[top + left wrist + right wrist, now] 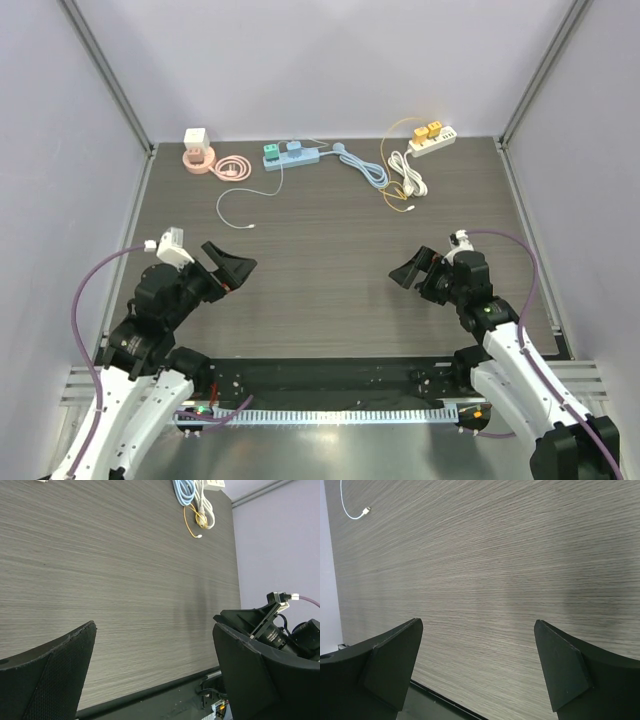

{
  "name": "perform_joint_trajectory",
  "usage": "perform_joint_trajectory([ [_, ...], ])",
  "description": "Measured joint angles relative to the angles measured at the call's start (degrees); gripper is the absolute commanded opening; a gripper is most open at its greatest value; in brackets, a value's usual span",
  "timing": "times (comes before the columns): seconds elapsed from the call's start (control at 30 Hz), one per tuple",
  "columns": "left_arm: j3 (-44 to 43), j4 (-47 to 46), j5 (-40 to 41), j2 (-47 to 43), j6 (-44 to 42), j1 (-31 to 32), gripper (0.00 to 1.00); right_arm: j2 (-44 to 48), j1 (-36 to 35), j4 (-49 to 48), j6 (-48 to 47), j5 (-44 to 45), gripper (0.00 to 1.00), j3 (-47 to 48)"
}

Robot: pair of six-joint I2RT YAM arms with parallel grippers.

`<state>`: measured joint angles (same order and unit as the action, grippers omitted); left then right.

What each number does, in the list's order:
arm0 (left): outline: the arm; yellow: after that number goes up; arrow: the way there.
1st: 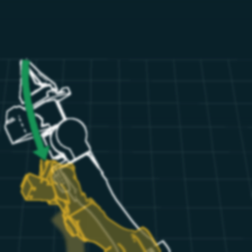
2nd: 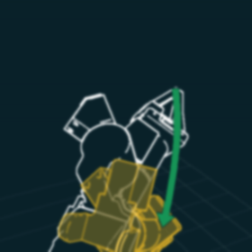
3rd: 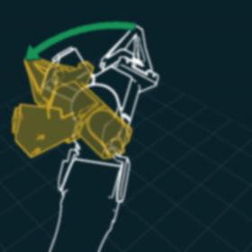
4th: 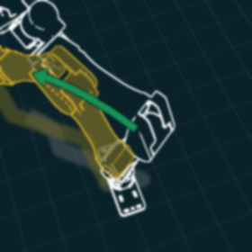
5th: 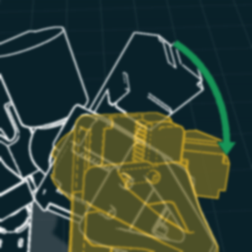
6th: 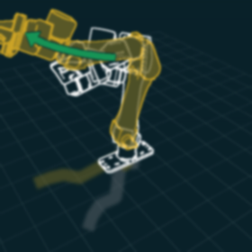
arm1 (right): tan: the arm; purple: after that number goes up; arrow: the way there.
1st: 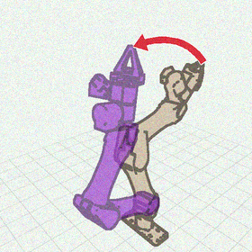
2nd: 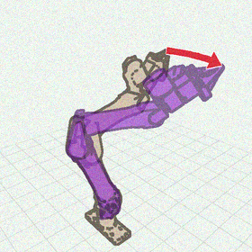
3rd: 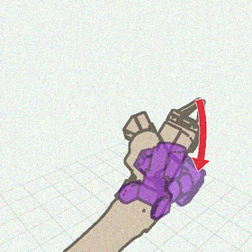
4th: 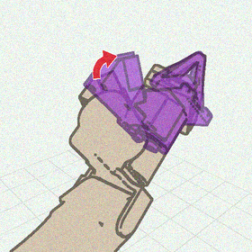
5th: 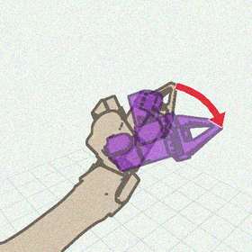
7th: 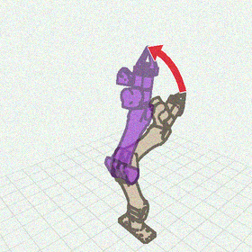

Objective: Pull the plug off the socket

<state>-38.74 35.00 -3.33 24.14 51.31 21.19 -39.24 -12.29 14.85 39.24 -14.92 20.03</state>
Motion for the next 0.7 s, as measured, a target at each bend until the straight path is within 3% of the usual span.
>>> perform_joint_trajectory([
  [0.3, 0.07, -0.02, -2.84, 2.84, -0.94, 0.00, 1.00, -4.11, 0.02, -5.35, -3.15, -1.97, 1.00, 0.48],
  [0.7, 2.56, -3.67, -9.66, 8.70, -0.55, 0.00, 1.00, -31.28, 0.11, -22.47, -3.85, -2.58, 1.00, 12.79],
])
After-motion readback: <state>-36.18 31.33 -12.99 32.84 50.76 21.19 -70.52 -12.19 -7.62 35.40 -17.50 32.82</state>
